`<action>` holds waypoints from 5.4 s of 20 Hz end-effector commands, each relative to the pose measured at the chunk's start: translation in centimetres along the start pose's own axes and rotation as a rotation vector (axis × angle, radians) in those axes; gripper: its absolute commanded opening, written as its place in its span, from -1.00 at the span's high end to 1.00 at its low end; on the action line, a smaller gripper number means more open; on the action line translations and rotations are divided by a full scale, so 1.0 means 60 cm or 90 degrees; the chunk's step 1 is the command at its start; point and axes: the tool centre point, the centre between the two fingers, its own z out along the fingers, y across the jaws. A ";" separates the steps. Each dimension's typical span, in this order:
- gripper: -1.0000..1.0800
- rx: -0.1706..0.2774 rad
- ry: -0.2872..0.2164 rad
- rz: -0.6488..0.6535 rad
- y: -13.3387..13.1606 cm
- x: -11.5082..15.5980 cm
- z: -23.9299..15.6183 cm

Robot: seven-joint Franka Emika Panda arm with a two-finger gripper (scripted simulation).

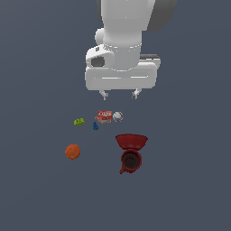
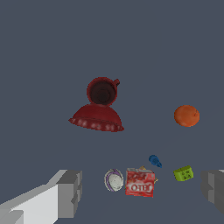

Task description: Pick up a designated object from a clutter of objects.

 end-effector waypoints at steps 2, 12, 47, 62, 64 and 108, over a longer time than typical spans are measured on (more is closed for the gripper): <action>-0.92 0.000 0.000 0.000 -0.001 0.000 0.000; -0.92 0.019 -0.009 -0.012 -0.028 0.000 0.007; -0.92 0.009 -0.036 0.633 0.318 -0.181 0.384; -0.92 -0.020 -0.038 0.786 0.385 -0.272 0.450; -0.92 -0.020 -0.038 0.786 0.385 -0.272 0.451; 1.00 -0.021 -0.038 0.791 0.384 -0.248 0.479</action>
